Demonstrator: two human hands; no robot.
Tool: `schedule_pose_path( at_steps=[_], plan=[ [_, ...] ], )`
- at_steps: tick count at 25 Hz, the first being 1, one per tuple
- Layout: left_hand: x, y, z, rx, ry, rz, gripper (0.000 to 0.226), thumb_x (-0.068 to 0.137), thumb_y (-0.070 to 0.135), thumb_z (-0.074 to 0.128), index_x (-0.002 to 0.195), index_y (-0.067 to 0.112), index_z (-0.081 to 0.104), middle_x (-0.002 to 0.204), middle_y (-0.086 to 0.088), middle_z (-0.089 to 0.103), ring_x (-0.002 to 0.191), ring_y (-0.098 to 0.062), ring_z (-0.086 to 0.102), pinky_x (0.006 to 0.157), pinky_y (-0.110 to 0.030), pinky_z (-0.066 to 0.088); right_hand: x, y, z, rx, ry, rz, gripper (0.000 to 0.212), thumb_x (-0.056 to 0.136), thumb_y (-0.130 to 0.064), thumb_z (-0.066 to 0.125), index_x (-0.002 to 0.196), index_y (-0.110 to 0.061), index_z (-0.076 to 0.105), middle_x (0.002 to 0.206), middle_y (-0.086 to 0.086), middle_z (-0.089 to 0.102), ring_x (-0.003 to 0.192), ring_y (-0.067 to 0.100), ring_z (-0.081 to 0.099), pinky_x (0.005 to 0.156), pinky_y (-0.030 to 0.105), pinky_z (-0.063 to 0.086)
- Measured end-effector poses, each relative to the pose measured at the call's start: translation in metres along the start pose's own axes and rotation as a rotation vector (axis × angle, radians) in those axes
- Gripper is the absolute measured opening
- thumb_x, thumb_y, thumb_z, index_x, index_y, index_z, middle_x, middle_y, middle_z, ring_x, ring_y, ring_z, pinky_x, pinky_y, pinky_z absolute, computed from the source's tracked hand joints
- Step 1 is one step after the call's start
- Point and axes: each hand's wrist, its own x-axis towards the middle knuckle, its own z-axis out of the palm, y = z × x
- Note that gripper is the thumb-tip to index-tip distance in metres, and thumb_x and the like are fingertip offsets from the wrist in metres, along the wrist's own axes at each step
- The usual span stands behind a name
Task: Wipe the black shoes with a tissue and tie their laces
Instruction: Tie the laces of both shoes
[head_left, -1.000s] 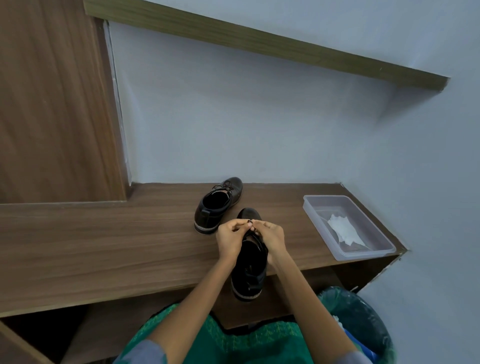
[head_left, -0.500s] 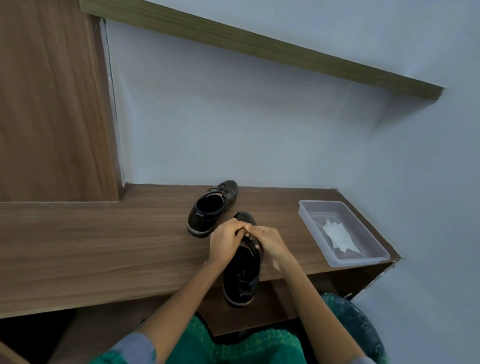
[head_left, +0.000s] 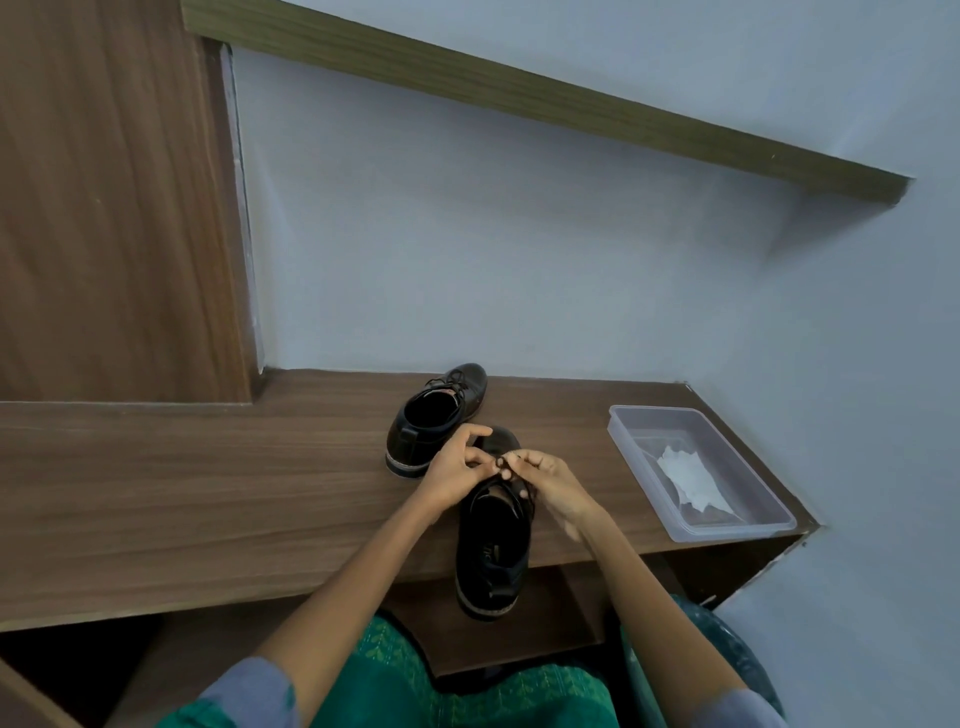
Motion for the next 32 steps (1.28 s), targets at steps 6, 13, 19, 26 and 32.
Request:
schedule_pose_path(
  at_steps=[6, 13, 19, 26, 32],
  plan=[
    [0.006, 0.009, -0.007, 0.097, -0.084, -0.066, 0.052, 0.082, 0.014, 0.065, 0.125, 0.017, 0.035, 0.080, 0.004, 0.068, 0.090, -0.014, 0.063, 0.093, -0.032, 0.043, 0.006, -0.013, -0.012, -0.581, 0.039, -0.217, 0.008, 0.078, -0.014, 0.073, 0.086, -0.017, 0.074, 0.071, -0.011, 0.069, 0.065, -0.003, 0.061, 0.067, 0.015, 0.048],
    [0.004, 0.017, -0.010, 0.107, -0.171, -0.067, 0.036, 0.087, 0.013, 0.062, 0.120, 0.012, 0.048, 0.081, 0.000, 0.064, 0.084, -0.011, 0.060, 0.087, -0.026, 0.044, -0.007, 0.007, 0.021, -1.048, 0.410, -0.435, 0.009, 0.087, -0.017, 0.059, 0.092, -0.011, 0.057, 0.087, 0.001, 0.060, 0.076, 0.014, 0.055, 0.060, 0.021, 0.037],
    [0.014, 0.031, -0.005, 0.143, -0.241, -0.204, 0.028, 0.096, 0.029, 0.045, 0.092, 0.011, 0.066, 0.084, -0.004, 0.059, 0.087, -0.016, 0.052, 0.078, -0.026, 0.038, -0.011, 0.013, 0.019, -1.125, 0.610, -0.730, 0.014, 0.080, -0.024, 0.051, 0.069, -0.016, 0.052, 0.064, -0.004, 0.055, 0.054, 0.008, 0.049, 0.046, 0.014, 0.028],
    [0.030, 0.038, -0.020, 0.282, -0.454, -0.190, 0.018, 0.087, 0.031, 0.062, 0.083, 0.014, 0.067, 0.087, -0.001, 0.062, 0.084, -0.011, 0.053, 0.075, -0.025, 0.040, -0.012, 0.014, 0.013, -1.187, 0.695, -0.811, 0.014, 0.080, -0.029, 0.056, 0.069, -0.021, 0.057, 0.065, -0.007, 0.056, 0.056, 0.009, 0.050, 0.052, 0.018, 0.033],
    [0.016, 0.023, -0.020, 0.274, -0.228, 0.076, 0.008, 0.082, 0.013, 0.069, 0.075, 0.012, 0.070, 0.062, 0.007, 0.065, 0.057, 0.005, 0.058, 0.068, -0.012, 0.046, -0.019, 0.020, 0.015, -0.747, 0.639, -0.517, 0.011, 0.075, -0.022, 0.076, 0.073, -0.022, 0.065, 0.076, -0.011, 0.064, 0.073, 0.006, 0.055, 0.060, 0.013, 0.036]
  ],
)
